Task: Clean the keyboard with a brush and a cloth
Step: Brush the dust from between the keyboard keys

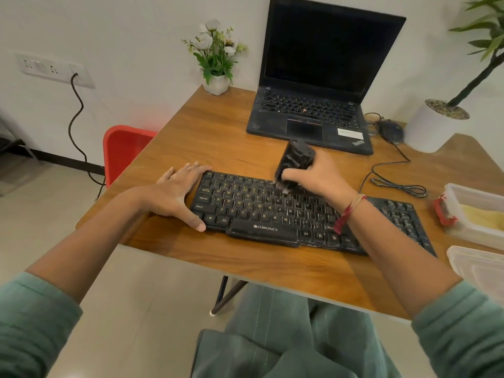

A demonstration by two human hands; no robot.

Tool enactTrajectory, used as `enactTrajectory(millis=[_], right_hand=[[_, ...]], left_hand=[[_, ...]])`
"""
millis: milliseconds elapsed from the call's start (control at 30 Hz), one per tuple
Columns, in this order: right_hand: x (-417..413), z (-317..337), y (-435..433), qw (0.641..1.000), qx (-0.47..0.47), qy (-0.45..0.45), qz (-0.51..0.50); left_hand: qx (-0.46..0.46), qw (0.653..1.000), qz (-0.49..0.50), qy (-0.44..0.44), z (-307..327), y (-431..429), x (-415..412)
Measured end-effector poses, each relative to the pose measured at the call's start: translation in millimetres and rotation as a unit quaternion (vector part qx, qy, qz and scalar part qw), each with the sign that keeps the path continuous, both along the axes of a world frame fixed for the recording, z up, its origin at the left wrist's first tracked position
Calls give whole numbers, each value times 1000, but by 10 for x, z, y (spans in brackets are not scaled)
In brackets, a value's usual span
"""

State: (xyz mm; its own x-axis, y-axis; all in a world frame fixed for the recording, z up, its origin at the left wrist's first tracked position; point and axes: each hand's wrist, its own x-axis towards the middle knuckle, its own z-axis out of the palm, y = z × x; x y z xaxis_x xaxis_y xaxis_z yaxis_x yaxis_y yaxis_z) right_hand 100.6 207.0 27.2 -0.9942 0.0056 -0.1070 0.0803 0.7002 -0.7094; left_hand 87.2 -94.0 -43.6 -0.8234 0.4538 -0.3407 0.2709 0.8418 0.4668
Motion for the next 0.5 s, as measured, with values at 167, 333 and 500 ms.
enactTrajectory(millis=[167,333,500], right_hand=[[218,-75,-80,996,-33,-46,70],[110,-10,152,999,-48,-19,7],[235,-101,67,998,-24,-21,60]], left_hand=[[1,1000,-2,-4,2,-13,2],[5,1000,0,-4,20,8,16],[10,1000,0,0,45,21,37]])
